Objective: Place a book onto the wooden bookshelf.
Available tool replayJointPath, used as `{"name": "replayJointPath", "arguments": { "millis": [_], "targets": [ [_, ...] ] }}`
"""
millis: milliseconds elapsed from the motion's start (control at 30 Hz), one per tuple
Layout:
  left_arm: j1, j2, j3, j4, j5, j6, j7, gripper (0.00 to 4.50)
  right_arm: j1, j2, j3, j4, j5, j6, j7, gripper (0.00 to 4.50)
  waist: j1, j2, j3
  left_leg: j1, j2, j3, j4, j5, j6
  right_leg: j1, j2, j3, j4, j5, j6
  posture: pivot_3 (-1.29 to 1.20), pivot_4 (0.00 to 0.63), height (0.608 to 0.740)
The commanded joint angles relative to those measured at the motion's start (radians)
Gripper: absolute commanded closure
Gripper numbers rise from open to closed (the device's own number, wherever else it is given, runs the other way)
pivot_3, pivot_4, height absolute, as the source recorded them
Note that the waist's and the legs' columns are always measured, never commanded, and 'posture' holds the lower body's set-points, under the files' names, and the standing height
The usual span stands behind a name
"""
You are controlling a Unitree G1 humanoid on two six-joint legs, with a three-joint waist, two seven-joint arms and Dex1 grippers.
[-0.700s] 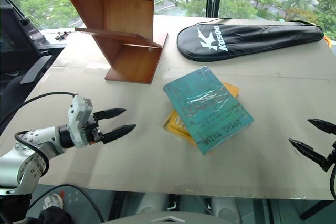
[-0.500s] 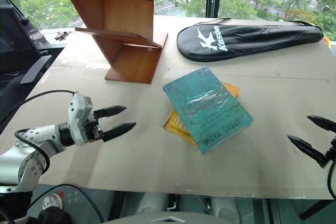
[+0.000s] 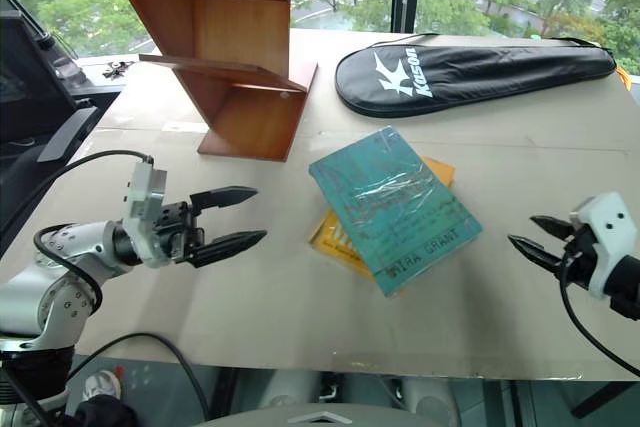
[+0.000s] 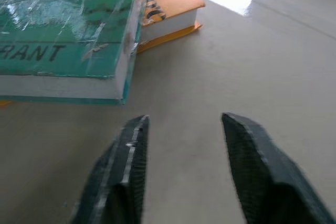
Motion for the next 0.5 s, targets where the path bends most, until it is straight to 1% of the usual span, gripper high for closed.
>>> {"name": "replayJointPath", "arguments": {
  "millis": [33,67,167,300,400,500],
  "targets": [
    [0.007,0.012,0.026,-0.007,0.004,-0.032,-0.015,0.00,0.008,-0.048,0.068,-0.087,0.009,0.086,-0.001,4.46,0.000,0.000,0.000,0.000,0.000,0.000,0.000,0.000,0.000,0.000,0.000,0.000,0.000,0.000,0.000,0.00,0.150,0.740],
    [0.011,0.010,0.024,-0.006,0.006,-0.035,-0.012,0.00,0.001,-0.058,0.098,-0.103,0.016,0.101,0.007,4.46,-0.001,0.000,0.000,0.000,0.000,0.000,0.000,0.000,0.000,0.000,0.000,0.000,0.000,0.000,0.000,0.00,0.150,0.740],
    [0.040,0.002,0.015,-0.022,0.014,-0.048,-0.005,0.00,-0.105,-0.046,0.190,-0.095,0.039,0.132,-0.002,4.46,-0.006,-0.001,0.000,0.000,0.000,0.000,0.000,0.000,0.000,0.000,0.000,0.000,0.000,0.000,0.000,0.00,0.150,0.740],
    [0.062,-0.001,0.015,-0.026,0.025,-0.058,0.010,0.00,-0.257,-0.025,0.315,-0.010,-0.019,0.127,-0.029,4.46,-0.007,-0.002,0.000,0.000,0.000,0.000,0.000,0.000,0.000,0.000,0.001,0.001,0.000,0.000,0.000,0.00,0.150,0.740],
    [0.072,0.003,0.015,-0.028,0.034,-0.059,0.028,0.00,-0.336,-0.004,0.369,0.044,-0.041,0.112,-0.023,4.46,0.000,-0.002,0.000,0.000,0.000,0.000,0.000,0.000,0.000,0.000,0.001,0.000,0.000,0.000,0.000,0.00,0.150,0.740],
    [0.077,-0.009,0.015,-0.032,0.084,-0.085,0.087,0.00,-0.421,0.034,0.405,0.092,-0.043,0.113,-0.024,4.46,-0.002,-0.002,0.000,-0.001,0.000,-0.001,0.000,0.000,0.000,-0.001,0.000,0.000,-0.001,0.000,0.000,0.00,0.150,0.740]
  ]
}}
